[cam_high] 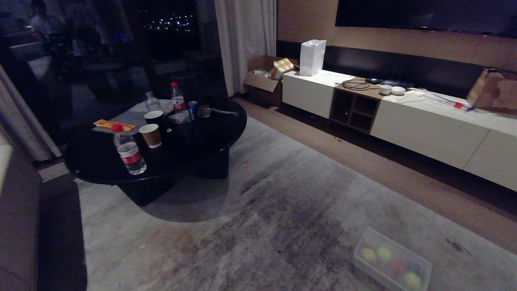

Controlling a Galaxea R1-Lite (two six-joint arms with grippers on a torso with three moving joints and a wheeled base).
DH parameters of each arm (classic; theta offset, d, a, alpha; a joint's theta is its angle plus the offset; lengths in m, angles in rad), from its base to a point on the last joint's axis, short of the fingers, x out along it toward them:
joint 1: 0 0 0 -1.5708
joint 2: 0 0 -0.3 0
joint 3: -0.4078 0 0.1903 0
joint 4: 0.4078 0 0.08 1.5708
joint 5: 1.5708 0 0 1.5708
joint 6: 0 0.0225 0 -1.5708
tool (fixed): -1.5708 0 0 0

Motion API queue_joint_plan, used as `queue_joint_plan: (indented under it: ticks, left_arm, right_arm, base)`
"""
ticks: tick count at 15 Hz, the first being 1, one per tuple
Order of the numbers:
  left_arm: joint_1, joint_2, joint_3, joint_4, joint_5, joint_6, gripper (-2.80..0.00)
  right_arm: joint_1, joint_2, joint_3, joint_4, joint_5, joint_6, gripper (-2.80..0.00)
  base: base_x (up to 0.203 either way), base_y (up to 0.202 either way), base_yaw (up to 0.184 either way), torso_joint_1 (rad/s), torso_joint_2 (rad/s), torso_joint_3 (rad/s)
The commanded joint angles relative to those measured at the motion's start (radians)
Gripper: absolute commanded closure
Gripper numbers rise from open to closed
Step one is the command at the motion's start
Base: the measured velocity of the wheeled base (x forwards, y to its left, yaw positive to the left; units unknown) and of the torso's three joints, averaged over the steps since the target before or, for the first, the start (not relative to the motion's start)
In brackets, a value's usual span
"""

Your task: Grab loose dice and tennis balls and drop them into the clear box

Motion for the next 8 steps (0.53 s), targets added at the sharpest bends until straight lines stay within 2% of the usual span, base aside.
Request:
queue_joint_plan:
  ticks: [1, 8]
  left_arm:
    - [0.000, 0.002, 0.002, 0.000, 0.001, -0.001, 0.00]
    - [0.000, 0.002, 0.002, 0.000, 0.001, -0.002, 0.00]
  right_arm:
    - [0.000, 0.001, 0.000, 0.000, 0.001, 0.000, 0.00]
    - [0.001, 0.001, -0.001, 0.000, 0.001, 0.000, 0.00]
  base:
    - [0.001, -0.008, 0.162, 0.000, 0.00, 0.004]
    - [0.000, -0.008, 0.163, 0.001, 0.00, 0.004]
